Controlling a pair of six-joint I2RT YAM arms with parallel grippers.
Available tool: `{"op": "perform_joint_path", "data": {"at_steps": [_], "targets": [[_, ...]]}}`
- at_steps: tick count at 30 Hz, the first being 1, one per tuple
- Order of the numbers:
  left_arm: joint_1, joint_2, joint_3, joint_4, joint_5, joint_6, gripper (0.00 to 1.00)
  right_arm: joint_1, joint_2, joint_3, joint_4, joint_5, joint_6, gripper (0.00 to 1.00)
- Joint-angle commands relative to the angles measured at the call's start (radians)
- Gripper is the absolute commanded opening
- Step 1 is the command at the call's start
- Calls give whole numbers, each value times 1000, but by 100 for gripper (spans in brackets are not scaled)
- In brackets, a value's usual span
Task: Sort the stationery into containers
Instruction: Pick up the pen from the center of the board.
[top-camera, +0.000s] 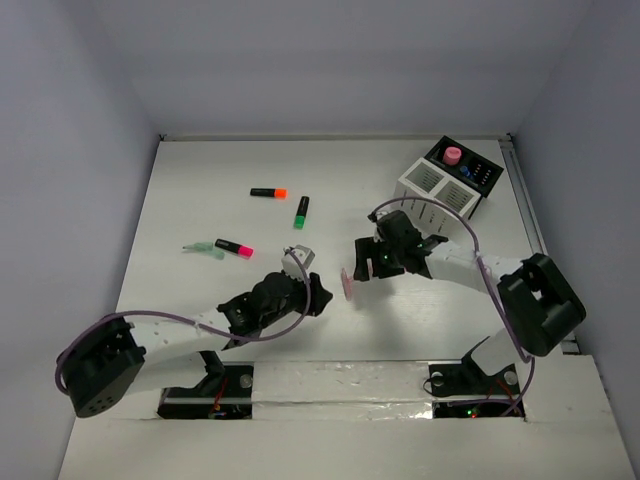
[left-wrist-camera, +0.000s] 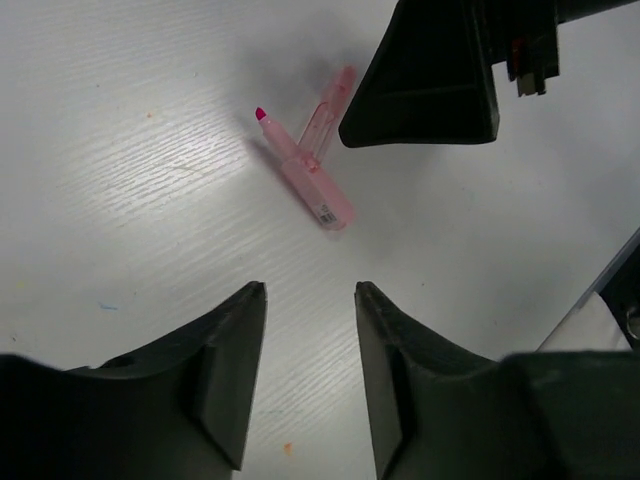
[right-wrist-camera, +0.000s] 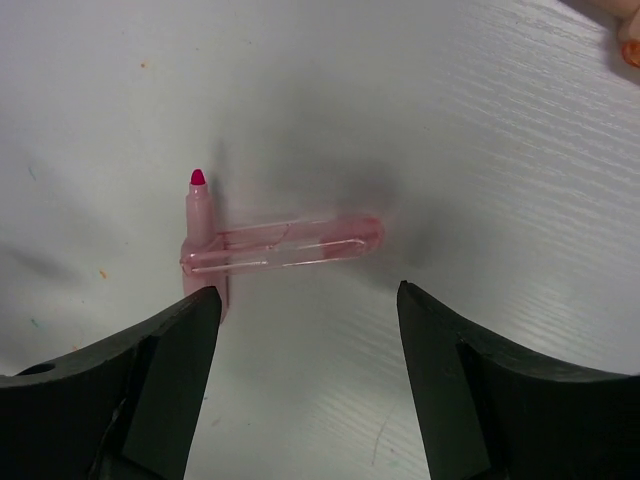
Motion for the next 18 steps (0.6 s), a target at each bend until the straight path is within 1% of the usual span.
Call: {"op": "perform_joint_path", "data": {"at_steps": [1, 3, 6, 9, 13, 14, 16, 18], "targets": [[-2, 52, 60, 70, -21, -13, 41, 2, -30, -5, 104, 35, 18, 76], [-11, 97, 78, 74, -34, -18, 49, 2, -75, -8, 101, 35, 21, 76], [-42, 158, 107, 82, -69, -25, 53, 2, -132, -11, 84, 39, 21, 78], [-91, 233, 149, 79, -109, -31, 55, 2, -166, -18, 72, 68, 18, 79], [-157, 327, 210, 48, -225, -57, 55, 2, -212, -31, 75, 93, 8, 80], [-177, 362, 224, 19, -250, -65, 55, 2, -218, -34, 80, 90, 8, 80], [-191, 398, 267, -7, -311, -90, 54, 2, -232, -41, 83, 79, 5, 80], [-200, 448, 299, -41, -342, -116, 53, 2, -252, -46, 86, 73, 1, 80]]}}
